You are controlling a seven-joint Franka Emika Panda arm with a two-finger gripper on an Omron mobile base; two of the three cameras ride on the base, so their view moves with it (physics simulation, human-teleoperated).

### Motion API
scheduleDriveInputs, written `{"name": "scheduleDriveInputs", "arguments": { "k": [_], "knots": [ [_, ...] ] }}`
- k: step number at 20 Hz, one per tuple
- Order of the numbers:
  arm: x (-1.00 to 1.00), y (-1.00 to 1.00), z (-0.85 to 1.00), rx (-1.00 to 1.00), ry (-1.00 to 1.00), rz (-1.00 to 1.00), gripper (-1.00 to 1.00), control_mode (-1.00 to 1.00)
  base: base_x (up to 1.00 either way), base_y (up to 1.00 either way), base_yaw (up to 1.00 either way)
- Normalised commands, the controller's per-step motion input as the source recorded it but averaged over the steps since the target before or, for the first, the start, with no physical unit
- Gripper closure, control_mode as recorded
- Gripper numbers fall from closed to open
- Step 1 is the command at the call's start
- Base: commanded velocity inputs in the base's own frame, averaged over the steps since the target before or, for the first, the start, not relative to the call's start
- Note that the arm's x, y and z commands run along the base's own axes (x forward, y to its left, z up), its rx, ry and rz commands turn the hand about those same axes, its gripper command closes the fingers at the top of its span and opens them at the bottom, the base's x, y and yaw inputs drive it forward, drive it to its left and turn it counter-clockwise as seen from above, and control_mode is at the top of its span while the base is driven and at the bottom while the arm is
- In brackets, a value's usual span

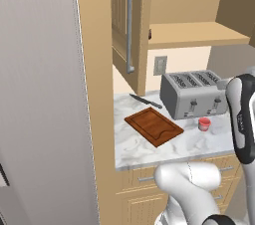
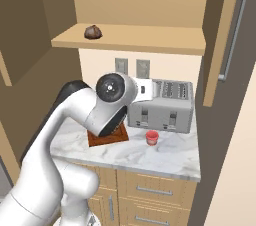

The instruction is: Pick the bread, place it on the cutting board, pick the jam, place it on the counter, and close the cabinet.

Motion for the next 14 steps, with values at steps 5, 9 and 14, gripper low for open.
{"name": "scheduleDriveInputs", "arguments": {
  "k": [5,9,14],
  "knots": [
    [-0.22,0.3,0.29,0.0,0.0,-0.03,-1.0,-1.0,0.0,0.0,0.0],
    [-0.22,0.3,0.29,0.0,0.0,-0.03,-1.0,-1.0,0.0,0.0,0.0],
    [-0.21,0.3,0.3,0.0,0.0,-0.03,-1.0,-1.0,0.0,0.0,0.0]
  ]
}}
